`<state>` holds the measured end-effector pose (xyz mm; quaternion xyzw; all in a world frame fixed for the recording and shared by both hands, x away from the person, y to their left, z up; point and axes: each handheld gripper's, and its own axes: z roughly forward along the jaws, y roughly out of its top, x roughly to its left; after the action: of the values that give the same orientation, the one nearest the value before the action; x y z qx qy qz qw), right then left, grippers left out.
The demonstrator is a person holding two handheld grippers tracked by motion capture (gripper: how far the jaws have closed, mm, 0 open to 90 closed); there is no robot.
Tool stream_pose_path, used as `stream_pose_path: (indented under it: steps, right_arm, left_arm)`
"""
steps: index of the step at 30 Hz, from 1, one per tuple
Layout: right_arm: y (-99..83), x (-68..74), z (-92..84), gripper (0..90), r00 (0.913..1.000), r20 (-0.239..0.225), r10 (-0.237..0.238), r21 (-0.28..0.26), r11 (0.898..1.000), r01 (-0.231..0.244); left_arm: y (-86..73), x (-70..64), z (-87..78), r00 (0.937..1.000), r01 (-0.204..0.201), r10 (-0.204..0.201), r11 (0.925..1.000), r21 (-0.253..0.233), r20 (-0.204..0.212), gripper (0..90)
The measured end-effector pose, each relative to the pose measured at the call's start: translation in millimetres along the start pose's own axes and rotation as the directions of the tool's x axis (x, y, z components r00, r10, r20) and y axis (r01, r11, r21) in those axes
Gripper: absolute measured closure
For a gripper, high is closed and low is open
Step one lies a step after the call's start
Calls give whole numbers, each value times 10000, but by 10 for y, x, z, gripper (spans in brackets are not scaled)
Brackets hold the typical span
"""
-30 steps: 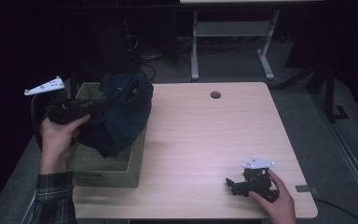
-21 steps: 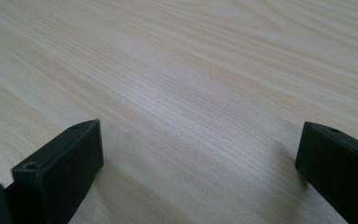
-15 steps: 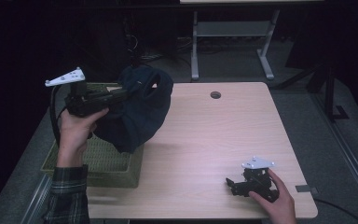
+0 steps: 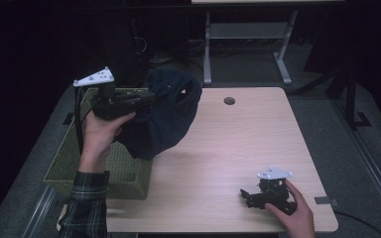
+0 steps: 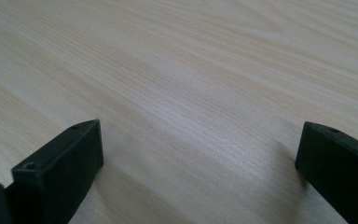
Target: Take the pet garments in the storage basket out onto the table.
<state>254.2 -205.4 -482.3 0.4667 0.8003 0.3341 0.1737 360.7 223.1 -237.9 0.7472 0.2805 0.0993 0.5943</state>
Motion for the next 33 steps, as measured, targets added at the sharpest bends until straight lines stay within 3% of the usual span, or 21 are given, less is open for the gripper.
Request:
stream_pose_path:
  steps: [15, 33]
  right_arm:
    - [0, 0, 0, 4, 10000, 0, 3, -3, 10000, -3]
    - [0, -1, 0, 5, 10000, 10, -28, -14, 10000, 28]
  left_arm:
    - [114, -156, 423, 9975, -237, 240, 9997, -60, 659, 827]
    - [-85, -283, 1128, 9921, -335, 292, 9989, 334, 1221, 827]
